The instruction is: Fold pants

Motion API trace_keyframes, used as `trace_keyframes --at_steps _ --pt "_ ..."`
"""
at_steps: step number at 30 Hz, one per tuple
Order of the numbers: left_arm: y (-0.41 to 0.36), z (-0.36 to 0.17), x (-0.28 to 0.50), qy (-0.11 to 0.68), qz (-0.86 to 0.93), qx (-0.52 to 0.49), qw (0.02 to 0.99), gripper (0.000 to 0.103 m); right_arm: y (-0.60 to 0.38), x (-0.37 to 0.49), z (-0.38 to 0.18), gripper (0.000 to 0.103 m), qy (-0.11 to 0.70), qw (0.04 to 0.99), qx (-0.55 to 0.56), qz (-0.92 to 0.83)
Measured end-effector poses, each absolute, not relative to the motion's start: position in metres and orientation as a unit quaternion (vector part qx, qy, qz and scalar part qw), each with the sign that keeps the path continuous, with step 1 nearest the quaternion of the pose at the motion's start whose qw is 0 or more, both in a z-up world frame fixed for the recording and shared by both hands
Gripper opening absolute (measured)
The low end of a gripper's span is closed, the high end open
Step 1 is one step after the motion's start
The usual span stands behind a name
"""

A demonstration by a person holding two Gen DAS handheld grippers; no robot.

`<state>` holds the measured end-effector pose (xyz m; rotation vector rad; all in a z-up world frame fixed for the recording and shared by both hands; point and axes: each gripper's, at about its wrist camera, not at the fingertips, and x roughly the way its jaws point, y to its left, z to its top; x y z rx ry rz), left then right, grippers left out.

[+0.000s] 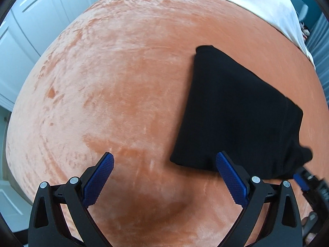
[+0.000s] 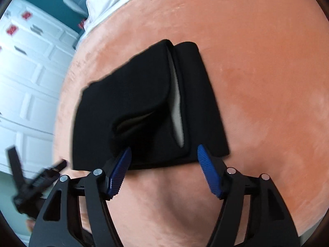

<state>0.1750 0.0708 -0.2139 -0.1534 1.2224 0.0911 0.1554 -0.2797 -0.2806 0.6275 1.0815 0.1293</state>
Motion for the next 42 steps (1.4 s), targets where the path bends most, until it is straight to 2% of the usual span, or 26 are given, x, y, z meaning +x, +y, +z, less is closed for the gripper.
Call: trace_keyframes --at_steps 2,3,4,6,8,10,11,13,14,16,20,21,23,26,28,31,35,38,42 --pt "0.068 -0.208 0.171 0.568 0.045 -0.062 0.819 0.098 -0.29 0.144 -0.272 0.066 0.473 0.815 0.328 0.065" --pt "0.068 -0.209 0.17 0.565 0.045 -0.058 0.822 0.098 -0.293 0.142 -0.269 0.069 0.468 0.816 0.333 0.065" --pt "0.067 -0.209 0.171 0.565 0.044 -0.056 0.822 0.098 -0.293 0.143 -0.267 0.073 0.47 0.817 0.329 0.063" --pt "0.064 -0.21 0.171 0.567 0.041 -0.056 0.821 0.098 -0.289 0.149 -0.268 0.073 0.48 0.814 0.317 0.071" --pt "0.063 -0.21 0.172 0.569 0.04 -0.06 0.819 0.098 -0.284 0.158 -0.269 0.083 0.488 0.811 0.314 0.078" --pt "0.062 -0.208 0.171 0.567 0.039 -0.06 0.82 0.098 -0.279 0.165 -0.276 0.085 0.496 0.81 0.306 0.063" --pt "0.061 -0.207 0.17 0.566 0.038 -0.06 0.821 0.098 -0.276 0.167 -0.281 0.081 0.501 0.807 0.305 0.067" --pt "0.061 -0.207 0.17 0.568 0.038 -0.06 0.82 0.098 -0.266 0.171 -0.293 0.048 0.516 0.801 0.295 0.064" --pt "0.061 -0.207 0.17 0.568 0.037 -0.062 0.82 0.098 -0.262 0.173 -0.296 0.035 0.523 0.802 0.28 0.063" --pt "0.061 -0.206 0.17 0.569 0.036 -0.065 0.819 0.098 -0.255 0.173 -0.288 0.032 0.515 0.815 0.257 0.073" --pt "0.057 -0.206 0.173 0.561 0.032 -0.056 0.825 0.098 -0.264 0.164 -0.245 0.032 0.458 0.859 0.219 0.064" --pt "0.053 -0.211 0.175 0.564 0.029 -0.05 0.824 0.098 -0.266 0.168 -0.251 0.035 0.468 0.858 0.205 0.055" --pt "0.046 -0.219 0.181 0.576 0.028 -0.041 0.816 0.098 -0.259 0.185 -0.296 0.039 0.538 0.83 0.141 0.039" --pt "0.041 -0.22 0.185 0.572 0.019 -0.041 0.819 0.098 -0.267 0.177 -0.276 0.046 0.515 0.839 0.172 0.044" --pt "0.039 -0.217 0.189 0.569 0.003 -0.054 0.821 0.098 -0.28 0.168 -0.254 0.064 0.479 0.857 0.189 0.028" --pt "0.038 -0.224 0.202 0.582 -0.026 -0.087 0.808 0.098 -0.304 0.162 -0.243 0.078 0.466 0.862 0.198 -0.003" --pt "0.041 -0.244 0.219 0.609 -0.032 -0.13 0.782 0.098 -0.317 0.167 -0.262 0.081 0.496 0.834 0.242 -0.001" --pt "0.045 -0.261 0.226 0.623 -0.022 -0.145 0.768 0.098 -0.301 0.175 -0.276 0.089 0.51 0.829 0.23 -0.004" --pt "0.055 -0.283 0.23 0.638 -0.028 -0.204 0.742 0.098 -0.286 0.183 -0.295 0.089 0.537 0.811 0.231 0.009"
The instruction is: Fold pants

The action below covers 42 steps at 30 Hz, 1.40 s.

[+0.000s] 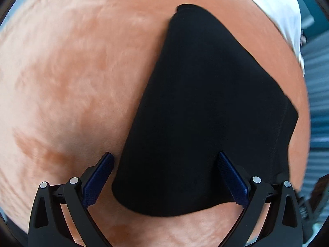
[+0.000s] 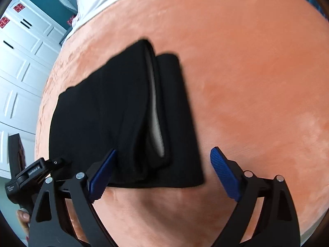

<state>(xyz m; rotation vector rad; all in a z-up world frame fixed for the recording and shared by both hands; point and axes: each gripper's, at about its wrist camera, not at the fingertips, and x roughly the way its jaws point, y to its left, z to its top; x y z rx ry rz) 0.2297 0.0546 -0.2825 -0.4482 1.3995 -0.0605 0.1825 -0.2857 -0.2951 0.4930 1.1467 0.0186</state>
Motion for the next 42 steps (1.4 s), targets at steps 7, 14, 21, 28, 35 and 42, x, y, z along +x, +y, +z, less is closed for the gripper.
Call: trace_keyframes --at_steps 7,14,21,28,35,42 --pt "0.037 -0.278 0.238 0.628 -0.048 -0.175 0.757 0.079 -0.276 0.191 -0.315 0.076 0.539 0.799 0.267 0.004" --pt "0.032 -0.238 0.216 0.61 -0.075 -0.16 0.773 0.039 -0.267 0.173 -0.277 0.038 0.527 0.808 0.262 0.033" --pt "0.05 -0.207 0.144 0.614 -0.088 -0.163 0.767 0.037 -0.254 0.107 -0.26 0.037 0.537 0.797 0.268 0.068" --pt "0.04 -0.233 0.078 0.624 -0.05 -0.078 0.776 0.057 -0.245 0.033 -0.287 0.052 0.563 0.782 0.26 0.067" --pt "0.04 -0.195 0.057 0.553 0.039 0.022 0.832 0.075 -0.25 0.03 -0.235 0.059 0.507 0.837 0.207 0.017" --pt "0.023 -0.185 0.074 0.549 0.045 0.058 0.832 0.08 -0.236 0.066 -0.249 0.061 0.528 0.834 0.158 0.029"
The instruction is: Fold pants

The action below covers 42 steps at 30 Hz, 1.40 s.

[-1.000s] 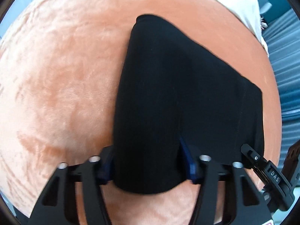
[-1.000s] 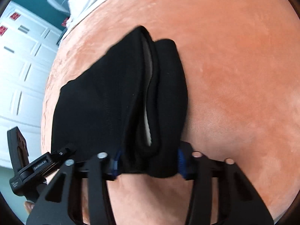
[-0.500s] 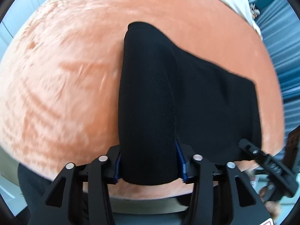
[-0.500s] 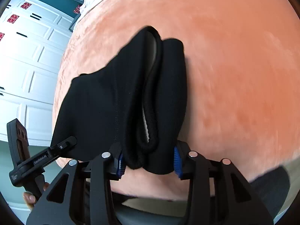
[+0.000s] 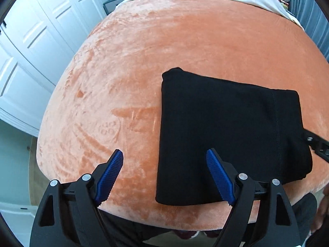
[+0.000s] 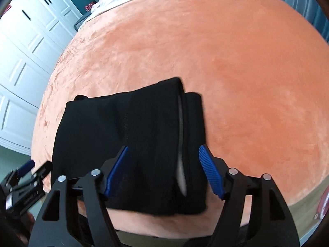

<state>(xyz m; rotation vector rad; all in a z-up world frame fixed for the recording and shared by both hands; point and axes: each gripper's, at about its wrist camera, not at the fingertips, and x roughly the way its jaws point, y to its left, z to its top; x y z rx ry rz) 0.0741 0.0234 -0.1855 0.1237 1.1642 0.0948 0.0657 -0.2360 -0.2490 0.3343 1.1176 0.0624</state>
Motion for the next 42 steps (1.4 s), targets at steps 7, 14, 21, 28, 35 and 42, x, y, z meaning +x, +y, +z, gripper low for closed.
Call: trace_keyframes --at_steps 7,14,21,28,35,42 --pt "0.04 -0.196 0.069 0.565 0.044 0.055 0.822 0.08 -0.224 0.064 -0.244 0.008 0.521 0.842 0.138 0.031" --pt "0.038 -0.204 0.067 0.574 0.045 0.062 0.815 0.081 -0.227 0.067 -0.261 0.017 0.539 0.835 0.109 0.016" --pt "0.041 -0.21 0.063 0.583 0.044 0.066 0.809 0.081 -0.273 0.03 -0.237 0.029 0.508 0.841 0.184 0.01" --pt "0.037 -0.216 0.055 0.588 0.044 0.068 0.805 0.081 -0.267 -0.012 -0.261 0.029 0.534 0.843 0.067 0.01" --pt "0.021 -0.22 0.046 0.585 0.045 0.105 0.803 0.086 -0.26 0.0 -0.289 0.027 0.548 0.834 0.059 0.018" --pt "0.02 -0.221 0.045 0.583 0.051 0.111 0.803 0.086 -0.29 -0.015 -0.273 0.04 0.529 0.84 0.118 -0.012"
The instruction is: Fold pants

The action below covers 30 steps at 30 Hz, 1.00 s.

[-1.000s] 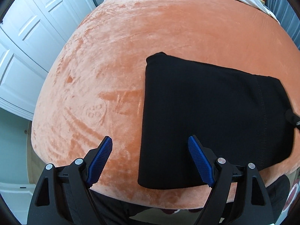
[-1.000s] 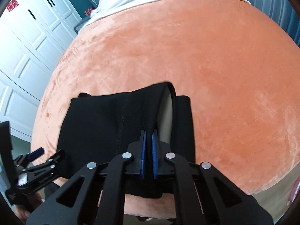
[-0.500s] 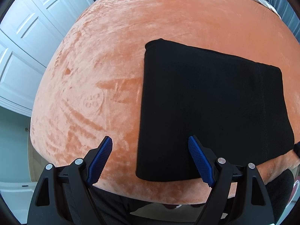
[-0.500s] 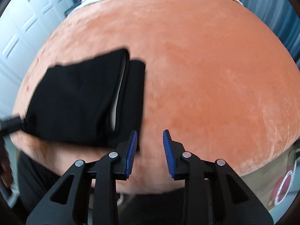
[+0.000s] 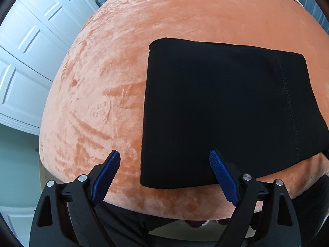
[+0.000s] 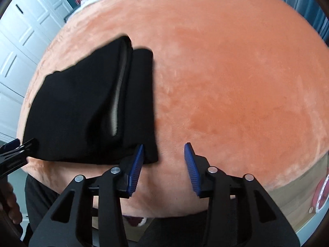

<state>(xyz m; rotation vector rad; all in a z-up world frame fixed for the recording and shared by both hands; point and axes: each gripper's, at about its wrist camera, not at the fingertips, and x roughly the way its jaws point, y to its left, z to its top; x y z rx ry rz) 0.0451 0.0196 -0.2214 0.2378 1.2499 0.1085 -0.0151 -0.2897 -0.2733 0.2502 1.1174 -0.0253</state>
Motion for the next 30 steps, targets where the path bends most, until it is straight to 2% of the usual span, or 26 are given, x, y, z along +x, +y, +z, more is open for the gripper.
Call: trace_keyframes --at_steps 4,8,11,13,17,23,25,27,30 --pt "0.018 -0.223 0.045 0.585 0.051 0.11 0.802 0.086 -0.273 -0.029 -0.256 0.04 0.511 0.853 0.107 0.016" --pt "0.018 -0.221 0.044 0.587 0.049 0.106 0.801 0.086 -0.259 -0.015 -0.281 0.039 0.543 0.838 0.043 -0.008" --pt "0.018 -0.222 0.044 0.587 0.048 0.109 0.801 0.086 -0.292 -0.009 -0.296 0.041 0.551 0.822 0.143 -0.017" --pt "0.019 -0.223 0.044 0.588 0.047 0.108 0.8 0.086 -0.299 -0.007 -0.296 0.042 0.55 0.819 0.163 -0.019" --pt "0.021 -0.23 0.045 0.592 0.048 0.109 0.797 0.087 -0.29 -0.02 -0.272 0.042 0.54 0.831 0.126 -0.044" --pt "0.021 -0.235 0.046 0.591 0.049 0.113 0.797 0.088 -0.269 -0.013 -0.228 0.042 0.491 0.857 0.152 0.034" --pt "0.02 -0.237 0.046 0.59 0.052 0.121 0.796 0.091 -0.251 0.0 -0.235 0.041 0.5 0.855 0.131 0.053" --pt "0.019 -0.239 0.046 0.585 0.058 0.134 0.798 0.098 -0.242 0.021 -0.265 0.042 0.536 0.839 0.089 0.023" --pt "0.021 -0.243 0.048 0.592 0.048 0.127 0.794 0.098 -0.264 0.022 -0.299 0.056 0.555 0.819 0.143 0.015"
